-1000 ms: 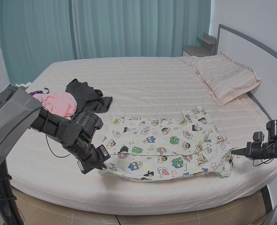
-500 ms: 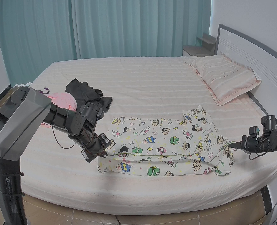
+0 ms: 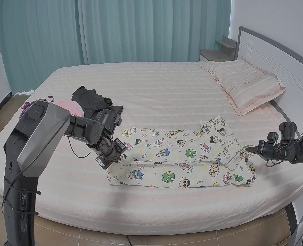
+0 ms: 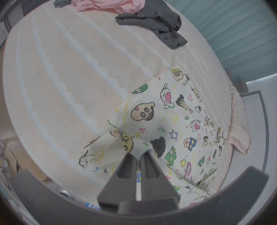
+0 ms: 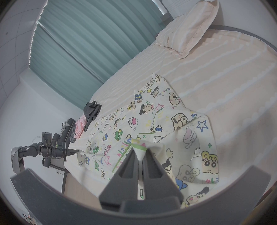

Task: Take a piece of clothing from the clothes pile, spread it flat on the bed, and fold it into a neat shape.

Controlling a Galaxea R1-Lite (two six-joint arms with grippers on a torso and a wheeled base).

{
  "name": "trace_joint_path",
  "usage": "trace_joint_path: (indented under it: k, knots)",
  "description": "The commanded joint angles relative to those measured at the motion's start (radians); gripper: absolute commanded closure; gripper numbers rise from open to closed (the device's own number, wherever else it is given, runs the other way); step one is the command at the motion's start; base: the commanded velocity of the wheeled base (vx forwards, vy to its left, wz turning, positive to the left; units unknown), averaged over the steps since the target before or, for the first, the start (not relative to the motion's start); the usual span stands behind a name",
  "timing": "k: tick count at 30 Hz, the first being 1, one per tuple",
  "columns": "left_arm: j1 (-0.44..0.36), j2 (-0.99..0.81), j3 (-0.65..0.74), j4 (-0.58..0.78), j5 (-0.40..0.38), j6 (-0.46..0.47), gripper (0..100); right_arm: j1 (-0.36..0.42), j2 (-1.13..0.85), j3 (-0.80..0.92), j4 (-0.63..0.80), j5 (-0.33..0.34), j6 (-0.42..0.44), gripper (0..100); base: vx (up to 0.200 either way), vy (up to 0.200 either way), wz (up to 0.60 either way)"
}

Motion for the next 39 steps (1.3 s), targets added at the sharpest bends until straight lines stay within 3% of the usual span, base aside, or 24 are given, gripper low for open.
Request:
trace_joint_path:
  k: [1, 18, 19, 23, 28, 32, 33, 35, 37, 38, 39]
  knots:
    - [-0.012, 0.063, -0.042, -0.001, 0.018, 0.0, 100, 0.019, 0.068, -0.013, -0.028, -0.019, 0.023, 100, 0.0, 0.0, 0.0]
    - [-0.014, 0.109, -0.131, 0.001, 0.021, -0.008, 100, 0.022, 0.11, -0.051, -0.042, -0.054, 0.109, 100, 0.0, 0.0, 0.0]
    - [-0.014, 0.113, -0.131, 0.002, 0.021, -0.008, 0, 0.022, 0.113, -0.048, -0.042, -0.054, 0.109, 0, 0.0, 0.0, 0.0]
    - [-0.014, 0.116, -0.136, 0.01, 0.023, -0.008, 0, 0.022, 0.11, -0.036, -0.042, -0.054, 0.118, 0, 0.0, 0.0, 0.0]
    - [0.006, 0.09, -0.122, 0.062, 0.021, -0.026, 0, 0.014, 0.068, 0.009, -0.061, -0.1, 0.203, 0, 0.0, 0.0, 0.0]
    - [0.057, -0.016, -0.03, 0.064, -0.029, -0.034, 0, 0.033, 0.001, 0.113, -0.167, -0.202, 0.322, 0, 0.0, 0.0, 0.0]
    - [0.057, -0.016, -0.03, 0.064, -0.029, -0.034, 0, 0.033, 0.001, 0.113, -0.167, -0.202, 0.322, 0, 0.0, 0.0, 0.0]
    - [0.087, -0.108, 0.061, 0.055, -0.095, -0.036, 0, 0.085, -0.047, 0.187, -0.259, -0.283, 0.447, 0, 0.0, 0.0, 0.0]
    - [0.089, -0.112, 0.065, 0.055, -0.1, -0.036, 0, 0.086, -0.048, 0.191, -0.262, -0.288, 0.454, 0, 0.0, 0.0, 0.0]
    - [0.116, -0.22, 0.2, 0.009, -0.178, -0.039, 0, 0.16, -0.063, 0.239, -0.318, -0.401, 0.545, 0, 0.0, 0.0, 0.0]
    - [0.121, -0.249, 0.24, -0.014, -0.2, -0.042, 0, 0.18, -0.06, 0.24, -0.318, -0.435, 0.562, 0, 0.0, 0.0, 0.0]
